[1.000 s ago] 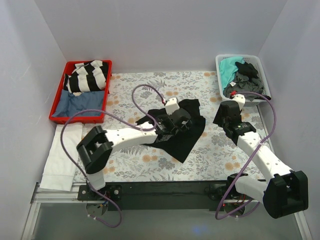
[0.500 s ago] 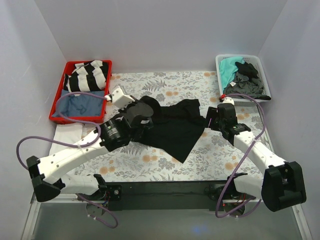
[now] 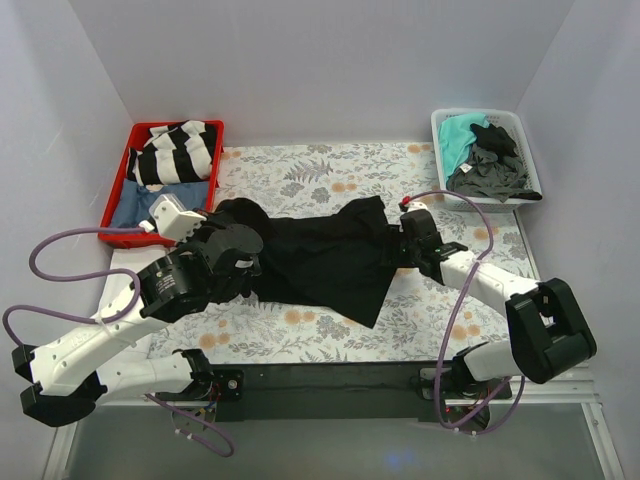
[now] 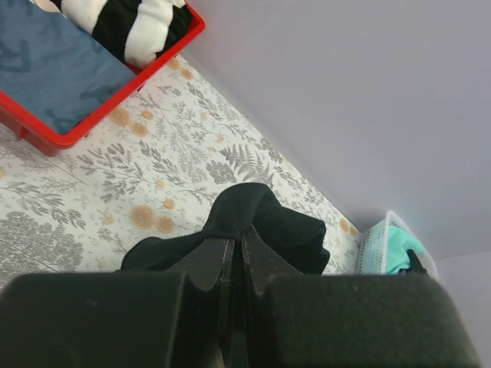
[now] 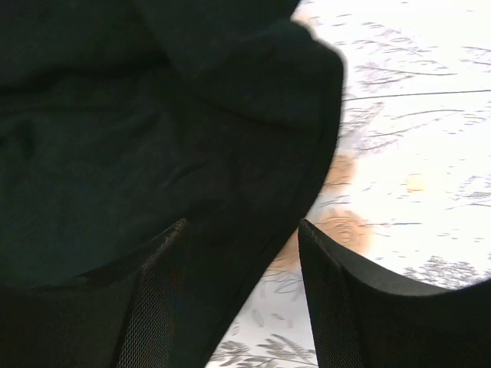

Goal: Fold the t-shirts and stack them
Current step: Flatten out the tshirt

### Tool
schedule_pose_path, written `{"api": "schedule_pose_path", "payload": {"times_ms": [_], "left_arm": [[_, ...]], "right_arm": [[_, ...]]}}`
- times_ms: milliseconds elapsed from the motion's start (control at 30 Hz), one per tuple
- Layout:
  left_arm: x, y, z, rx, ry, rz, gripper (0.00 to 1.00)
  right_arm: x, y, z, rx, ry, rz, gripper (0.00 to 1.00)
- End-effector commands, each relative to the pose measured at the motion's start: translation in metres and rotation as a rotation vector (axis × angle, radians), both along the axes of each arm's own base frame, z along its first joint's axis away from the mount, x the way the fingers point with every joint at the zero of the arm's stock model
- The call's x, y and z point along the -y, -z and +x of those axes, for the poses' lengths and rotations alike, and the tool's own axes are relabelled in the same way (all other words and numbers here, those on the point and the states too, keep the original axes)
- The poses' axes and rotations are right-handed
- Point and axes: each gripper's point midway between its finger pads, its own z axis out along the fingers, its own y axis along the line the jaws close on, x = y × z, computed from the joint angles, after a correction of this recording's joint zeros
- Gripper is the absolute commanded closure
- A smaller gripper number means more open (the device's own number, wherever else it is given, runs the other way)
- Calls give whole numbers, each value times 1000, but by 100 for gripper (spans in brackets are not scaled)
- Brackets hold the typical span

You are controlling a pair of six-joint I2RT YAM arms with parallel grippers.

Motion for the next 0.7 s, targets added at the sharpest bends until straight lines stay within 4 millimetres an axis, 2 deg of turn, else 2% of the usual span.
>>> {"api": "schedule_pose_path", "payload": {"times_ms": [0,100,167,333,533,667], "left_arm": [[-27,-7,-6,37,-94,52,100],[-34,1,-5,20,-110,69,100],[-38,7,-6,2,-115,70,100],[-38,16,-4,-18,-117,75,100],[-33,22,-1,-31,-119,84,100],[-31,28,0,-38,-121,90,100]], "right_arm": [[-23,-18,-6,52,-43,11,36],[-35,-10,-36,21,-86,-32,36],[-38,1,-60,-22,-121,-56,36],[-43,28,-102,-119,-144,-36,39],[-44,40,-129,-191,-141,-85,41],[-55,43,-146,-198,-187,-107,41]]}}
